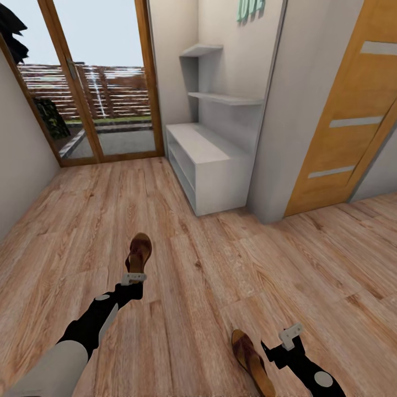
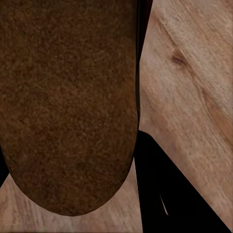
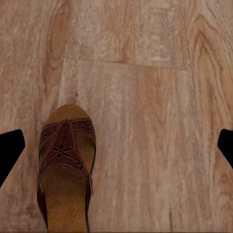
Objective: Pick up the two gym shoes and the two sandals from the corridor floor and place them onto the hallstand (shoe rack) in the corridor, making sure they are on the rack and not on the floor. Arrange them so the two gym shoes are next to each other and the two sandals are next to each other.
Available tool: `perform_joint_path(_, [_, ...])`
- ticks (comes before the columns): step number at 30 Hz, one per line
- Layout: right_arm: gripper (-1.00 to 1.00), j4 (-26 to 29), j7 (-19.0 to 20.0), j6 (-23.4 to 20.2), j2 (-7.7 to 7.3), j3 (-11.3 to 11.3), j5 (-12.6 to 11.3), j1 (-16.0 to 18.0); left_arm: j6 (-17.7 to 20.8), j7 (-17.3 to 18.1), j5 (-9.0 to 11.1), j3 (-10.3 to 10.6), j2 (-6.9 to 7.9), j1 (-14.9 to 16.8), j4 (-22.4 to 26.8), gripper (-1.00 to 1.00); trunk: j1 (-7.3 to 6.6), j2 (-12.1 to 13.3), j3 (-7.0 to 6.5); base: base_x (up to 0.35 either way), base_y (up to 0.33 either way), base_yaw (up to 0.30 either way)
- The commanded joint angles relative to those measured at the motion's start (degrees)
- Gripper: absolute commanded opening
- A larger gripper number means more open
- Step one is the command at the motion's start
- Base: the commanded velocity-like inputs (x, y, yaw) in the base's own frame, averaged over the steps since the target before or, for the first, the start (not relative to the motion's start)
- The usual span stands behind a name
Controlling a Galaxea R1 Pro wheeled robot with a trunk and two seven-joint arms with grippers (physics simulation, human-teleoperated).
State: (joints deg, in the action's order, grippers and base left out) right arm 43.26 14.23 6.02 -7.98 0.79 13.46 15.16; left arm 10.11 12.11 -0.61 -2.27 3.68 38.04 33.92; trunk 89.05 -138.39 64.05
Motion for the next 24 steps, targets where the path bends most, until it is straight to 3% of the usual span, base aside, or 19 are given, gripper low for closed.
perform_joint_path(1, [1.00,-0.01,0.18,0.22,0.01,0.09,0.44,0.01,0.41,0.46,-0.21,-0.26,-0.02,0.01,0.13,-1.00,0.21,-0.44,0.32,0.000,0.000,0.000])
perform_joint_path(12, [1.00,-0.14,0.18,0.22,0.07,0.09,0.43,0.03,0.46,0.46,-0.18,-0.34,0.00,0.26,0.33,-1.00,2.63,-4.85,3.30,0.000,0.000,0.000])
perform_joint_path(17, [1.00,-0.25,0.18,0.22,0.13,0.09,0.43,0.02,1.37,0.42,-0.16,-0.36,-0.22,0.34,3.05,-1.00,2.76,-4.91,4.86,0.000,0.000,0.000])
perform_joint_path(24, [1.00,-0.34,0.18,0.22,0.17,0.09,0.43,0.04,9.87,0.41,-0.10,-0.31,-0.63,0.16,12.98,-1.00,2.94,-5.01,7.05,0.000,0.000,0.000])
